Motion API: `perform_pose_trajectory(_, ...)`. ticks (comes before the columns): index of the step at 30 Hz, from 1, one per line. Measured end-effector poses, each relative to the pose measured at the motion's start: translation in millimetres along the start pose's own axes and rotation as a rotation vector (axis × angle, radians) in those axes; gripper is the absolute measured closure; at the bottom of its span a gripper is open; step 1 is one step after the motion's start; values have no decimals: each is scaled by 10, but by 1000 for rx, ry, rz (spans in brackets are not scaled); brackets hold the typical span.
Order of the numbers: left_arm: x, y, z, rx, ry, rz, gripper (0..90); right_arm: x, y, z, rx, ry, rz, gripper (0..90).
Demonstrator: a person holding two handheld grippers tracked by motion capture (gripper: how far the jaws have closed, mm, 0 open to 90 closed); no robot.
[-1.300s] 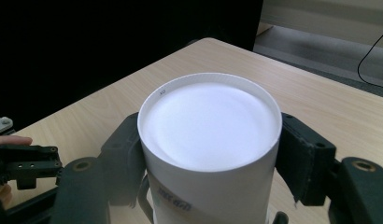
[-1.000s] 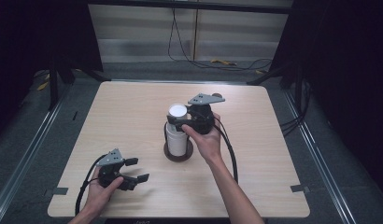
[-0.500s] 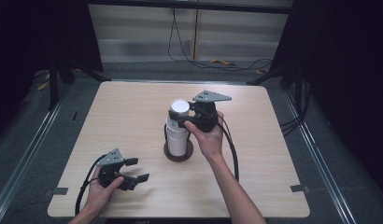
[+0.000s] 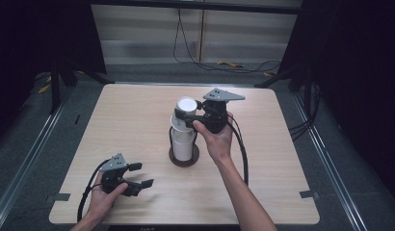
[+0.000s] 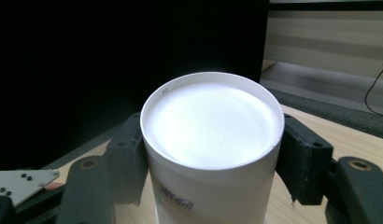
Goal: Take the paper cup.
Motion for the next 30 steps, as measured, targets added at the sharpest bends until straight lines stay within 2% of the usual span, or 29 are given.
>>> perform_pose_trajectory(9,44,14,21,8,8,-10,159,40,25,-130,19,46,25,340)
perform_pose_trajectory(18,201,113,17,-11,31,17,158,52,28,-265,37,74,35,341)
perform_pose_trajectory(20,244,138,16,-23,31,18,159,50,43,-326,18,62,35,340)
perform_pose_trajectory(21,281,147,17,-10,30,21,159,42,50,-345,19,53,39,340)
perform_pose_trajectory(24,375,178,39,-15,35,39,164,11,71,-444,18,39,30,341)
perform_pose_trajectory(27,483,222,76,-42,45,45,164,-19,91,-534,9,36,35,341)
perform_pose_trajectory(30,570,259,111,-52,52,51,164,-52,78,-598,15,37,40,341)
Point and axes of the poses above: each handheld gripper's, and its own axes: z roughly forward along the jaws, x roughly out of its top, y roughly to its right, the point moved 7 cm from there along z, roughly forward along the jaws, and after that the axes turned 12 degrees about -y, right-handed, at the moved point
